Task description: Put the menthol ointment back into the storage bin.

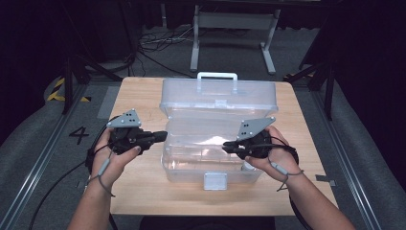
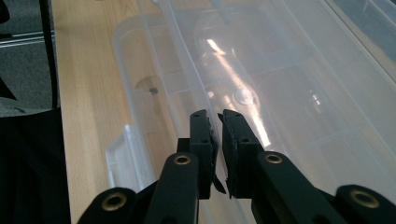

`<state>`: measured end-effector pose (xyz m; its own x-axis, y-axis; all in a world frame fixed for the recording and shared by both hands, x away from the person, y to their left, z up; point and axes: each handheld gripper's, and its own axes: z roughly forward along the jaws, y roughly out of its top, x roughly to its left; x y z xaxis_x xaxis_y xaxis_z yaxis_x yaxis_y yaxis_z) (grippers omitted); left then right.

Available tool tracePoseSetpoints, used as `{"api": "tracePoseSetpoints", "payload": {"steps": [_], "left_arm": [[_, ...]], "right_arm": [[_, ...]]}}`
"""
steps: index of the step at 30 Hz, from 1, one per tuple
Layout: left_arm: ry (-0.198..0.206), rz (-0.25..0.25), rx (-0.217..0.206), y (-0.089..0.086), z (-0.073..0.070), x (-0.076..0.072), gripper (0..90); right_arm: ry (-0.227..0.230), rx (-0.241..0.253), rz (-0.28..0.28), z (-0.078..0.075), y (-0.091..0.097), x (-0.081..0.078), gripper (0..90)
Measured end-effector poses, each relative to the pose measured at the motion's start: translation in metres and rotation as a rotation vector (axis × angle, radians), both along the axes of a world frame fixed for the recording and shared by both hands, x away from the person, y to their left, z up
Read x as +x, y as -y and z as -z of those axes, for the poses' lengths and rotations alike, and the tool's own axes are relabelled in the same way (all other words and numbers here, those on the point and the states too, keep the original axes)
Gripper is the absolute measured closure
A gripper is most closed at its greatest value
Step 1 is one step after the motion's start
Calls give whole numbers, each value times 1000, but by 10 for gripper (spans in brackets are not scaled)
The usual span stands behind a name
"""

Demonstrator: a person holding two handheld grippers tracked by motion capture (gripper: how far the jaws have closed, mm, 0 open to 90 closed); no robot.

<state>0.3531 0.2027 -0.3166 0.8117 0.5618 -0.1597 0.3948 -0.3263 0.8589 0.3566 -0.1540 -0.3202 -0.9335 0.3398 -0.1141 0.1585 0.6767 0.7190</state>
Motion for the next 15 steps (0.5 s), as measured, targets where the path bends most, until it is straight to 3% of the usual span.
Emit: {"api": "tracePoseSetpoints", "payload": {"steps": [7, 8, 15], "left_arm": [[20, -63, -20, 0, -3, 4, 896], [-10, -63, 5, 0, -3, 5, 897], [-15, -63, -2, 1, -2, 5, 897]], "right_arm": [[12, -1, 2, 6, 0, -8, 834], [9, -3, 2, 7, -1, -10, 837], [38, -17, 4, 8, -2, -16, 844]]}}
